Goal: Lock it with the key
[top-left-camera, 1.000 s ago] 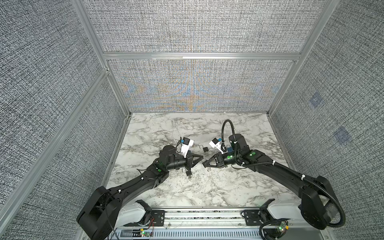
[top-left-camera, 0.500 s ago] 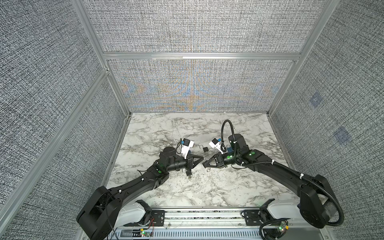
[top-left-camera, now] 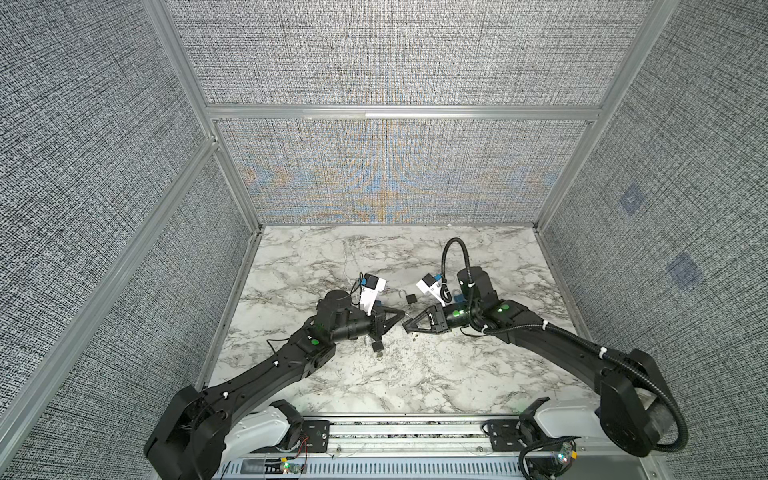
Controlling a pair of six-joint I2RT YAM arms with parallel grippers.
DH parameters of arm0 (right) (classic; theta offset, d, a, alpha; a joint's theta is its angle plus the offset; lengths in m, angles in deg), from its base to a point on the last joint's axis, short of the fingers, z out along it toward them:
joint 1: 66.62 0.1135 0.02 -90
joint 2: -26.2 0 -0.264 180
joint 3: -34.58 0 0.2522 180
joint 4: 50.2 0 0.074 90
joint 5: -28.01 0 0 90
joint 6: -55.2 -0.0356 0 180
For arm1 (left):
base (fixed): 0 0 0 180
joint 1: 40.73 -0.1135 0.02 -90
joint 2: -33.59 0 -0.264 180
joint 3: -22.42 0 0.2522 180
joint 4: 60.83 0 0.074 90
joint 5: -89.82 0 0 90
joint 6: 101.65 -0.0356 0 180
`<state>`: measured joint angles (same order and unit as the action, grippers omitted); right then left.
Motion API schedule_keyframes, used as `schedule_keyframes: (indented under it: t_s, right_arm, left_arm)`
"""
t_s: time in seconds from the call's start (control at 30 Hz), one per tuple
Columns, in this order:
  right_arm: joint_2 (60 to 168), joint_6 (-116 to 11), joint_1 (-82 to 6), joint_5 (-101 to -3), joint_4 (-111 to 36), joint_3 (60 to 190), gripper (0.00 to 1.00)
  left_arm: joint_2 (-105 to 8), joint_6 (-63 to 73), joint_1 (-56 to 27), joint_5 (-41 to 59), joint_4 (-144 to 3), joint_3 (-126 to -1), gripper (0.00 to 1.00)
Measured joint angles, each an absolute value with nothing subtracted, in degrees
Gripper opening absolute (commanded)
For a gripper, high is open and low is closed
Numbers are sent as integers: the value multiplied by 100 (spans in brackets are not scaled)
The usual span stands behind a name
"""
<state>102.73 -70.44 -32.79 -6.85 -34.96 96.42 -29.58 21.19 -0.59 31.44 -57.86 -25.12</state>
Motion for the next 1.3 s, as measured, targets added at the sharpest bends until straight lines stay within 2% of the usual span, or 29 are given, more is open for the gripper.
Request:
schedule_keyframes:
  t_s: [0.07, 0.17, 0.2, 0.9, 1.3]
  right_arm:
    - [10232, -6941, -3212, -794, -3588, 9578, 0]
    - [10205, -6803, -3166, -1074, -3666, 9480, 0]
    - [10197, -6775, -3166, -1166, -3655, 9438, 0]
    - [10210, -6587, -2930, -1564, -3483, 9478, 0]
    - [10159, -6535, -2914, -1542, -3446, 9484, 0]
  left_arm:
    - [-2858, 2033, -168, 3295, -5985, -2532, 24]
    - [-2777, 2053, -332, 3561, -6149, -2532, 37]
    - [-2764, 2040, -397, 3666, -6175, -2543, 38]
    - [-3671, 2014, -603, 5063, -5989, -2814, 36]
    - [-3485, 2025, -736, 5072, -5910, -2785, 34]
